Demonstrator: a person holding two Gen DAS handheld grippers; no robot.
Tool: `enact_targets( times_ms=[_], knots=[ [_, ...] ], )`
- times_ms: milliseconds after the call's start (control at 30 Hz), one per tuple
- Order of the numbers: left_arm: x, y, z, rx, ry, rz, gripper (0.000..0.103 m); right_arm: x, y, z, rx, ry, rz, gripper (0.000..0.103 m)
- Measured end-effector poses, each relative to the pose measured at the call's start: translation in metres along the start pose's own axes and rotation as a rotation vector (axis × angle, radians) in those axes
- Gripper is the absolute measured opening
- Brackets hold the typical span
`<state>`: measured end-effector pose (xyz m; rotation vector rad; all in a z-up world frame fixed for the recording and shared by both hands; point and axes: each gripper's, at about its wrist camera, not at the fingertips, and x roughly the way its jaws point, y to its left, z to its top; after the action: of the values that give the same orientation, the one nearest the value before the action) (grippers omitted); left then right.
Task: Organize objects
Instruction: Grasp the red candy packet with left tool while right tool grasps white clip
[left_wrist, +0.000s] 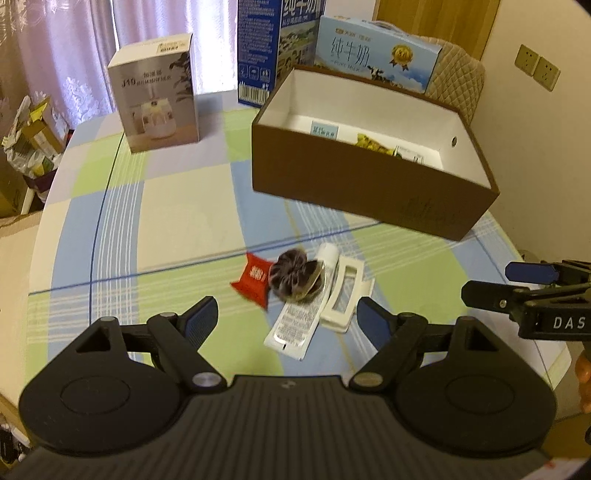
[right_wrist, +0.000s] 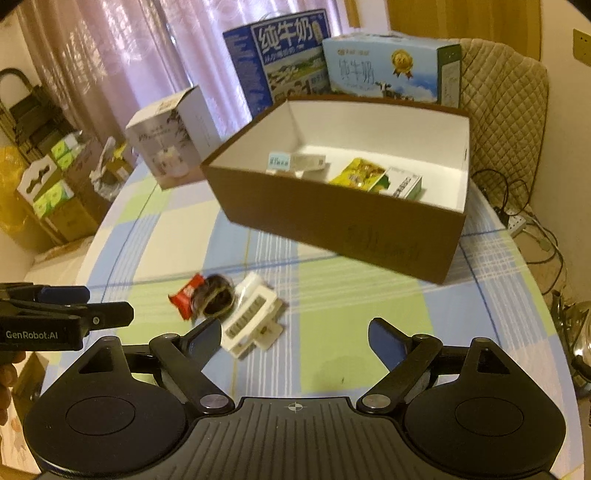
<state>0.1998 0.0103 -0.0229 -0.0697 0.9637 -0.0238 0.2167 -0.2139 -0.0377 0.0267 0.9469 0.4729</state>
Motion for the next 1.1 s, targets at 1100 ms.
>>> enact_targets(
  times_ms=[1100],
  knots=[
    [0.048, 0.036, -0.03, -0.056, 0.122, 0.076, 0.079, 0.077, 0.017, -0.019, 0.044, 0.119, 0.053, 0.048]
  ],
)
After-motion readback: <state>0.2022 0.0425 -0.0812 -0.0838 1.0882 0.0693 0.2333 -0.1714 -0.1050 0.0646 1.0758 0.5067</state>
